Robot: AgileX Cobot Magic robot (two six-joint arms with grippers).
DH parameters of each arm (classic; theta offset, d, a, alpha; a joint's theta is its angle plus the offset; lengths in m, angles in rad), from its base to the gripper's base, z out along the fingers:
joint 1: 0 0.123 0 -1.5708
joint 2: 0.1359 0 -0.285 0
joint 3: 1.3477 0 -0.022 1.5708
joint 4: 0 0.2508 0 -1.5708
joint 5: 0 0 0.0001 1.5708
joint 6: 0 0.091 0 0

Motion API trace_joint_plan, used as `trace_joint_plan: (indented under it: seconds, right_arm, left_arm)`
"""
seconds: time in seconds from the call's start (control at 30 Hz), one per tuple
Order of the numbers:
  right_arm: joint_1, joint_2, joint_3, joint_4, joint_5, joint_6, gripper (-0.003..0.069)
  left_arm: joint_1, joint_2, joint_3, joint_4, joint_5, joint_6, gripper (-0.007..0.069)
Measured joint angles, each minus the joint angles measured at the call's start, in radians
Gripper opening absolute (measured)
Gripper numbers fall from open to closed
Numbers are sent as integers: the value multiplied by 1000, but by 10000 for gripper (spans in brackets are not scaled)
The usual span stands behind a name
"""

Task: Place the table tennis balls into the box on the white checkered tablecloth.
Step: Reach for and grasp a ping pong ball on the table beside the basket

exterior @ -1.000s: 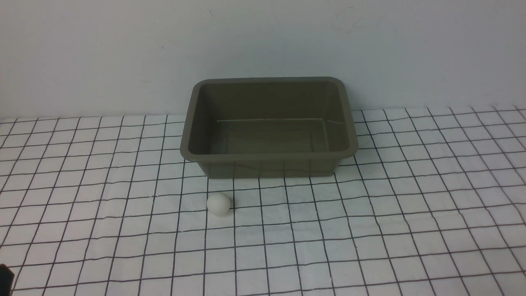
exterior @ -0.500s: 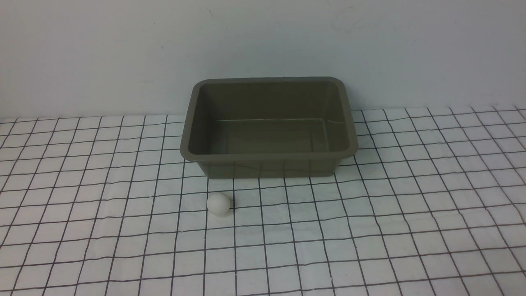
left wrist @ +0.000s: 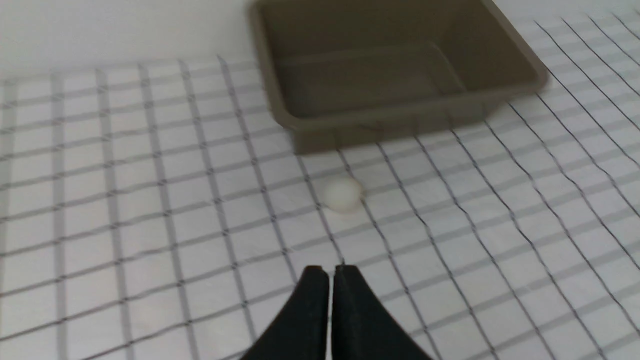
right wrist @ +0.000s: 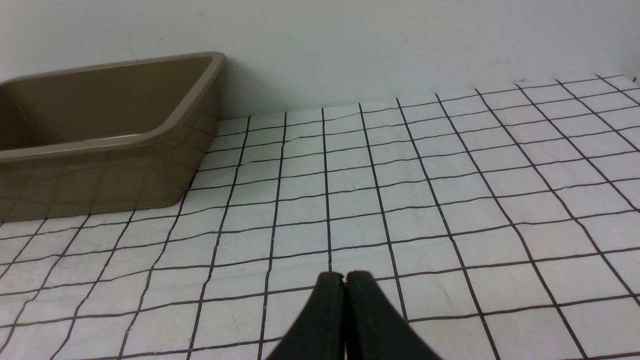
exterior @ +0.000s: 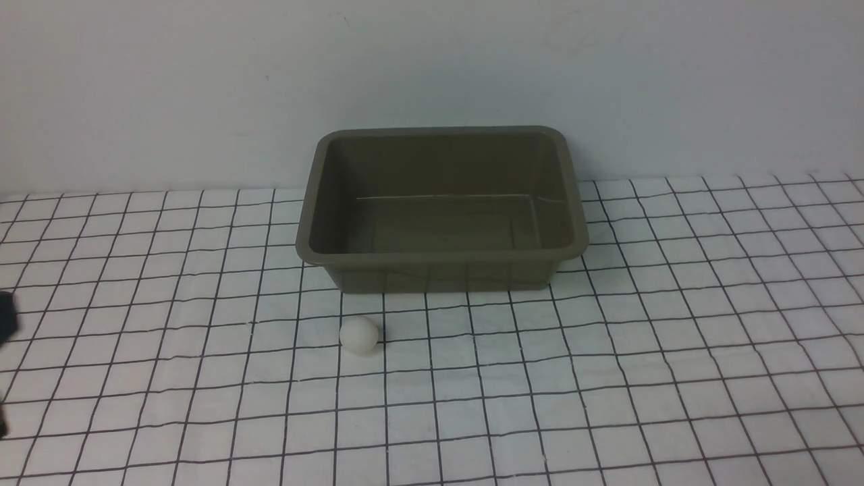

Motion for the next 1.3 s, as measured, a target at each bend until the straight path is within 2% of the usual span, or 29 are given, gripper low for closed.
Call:
trace_joint_plan:
  seconds: [0.13,0.4,0.53,0.63,0.77,0.97,1.1,1.13,1.23,1.3]
  right_arm:
    - [0,0,0,0,0,0,-14]
    - [0,0,0,0,0,0,-14]
    - [0,0,0,0,0,0,-14]
    - [0,0,0,0,0,0,-14]
    - [0,0,0,0,0,0,-14]
    - [0,0,0,0,0,0,-14]
    - [0,0,0,0,0,0,-14]
    - [0,0,0,0,0,0,-14]
    - [0,0,0,0,0,0,-14]
    - [0,0,0,0,0,0,-14]
  left_arm:
    - [0,204,-13,-153,34,187,22]
    - [-18,459,-13,-242,-29,361,74]
    - [-170,578,-13,-252,-178,429,83]
    - [-300,654,-13,-221,-337,424,83]
    - [-417,764,-41,-136,-533,328,83]
    - [-457,905,-123,-13,-556,195,109]
    - [-457,936,-147,47,-551,186,214]
    - [-457,939,-148,55,-551,187,270]
    - [-457,939,-149,64,-552,197,375]
    - [-457,946,-149,65,-566,212,480]
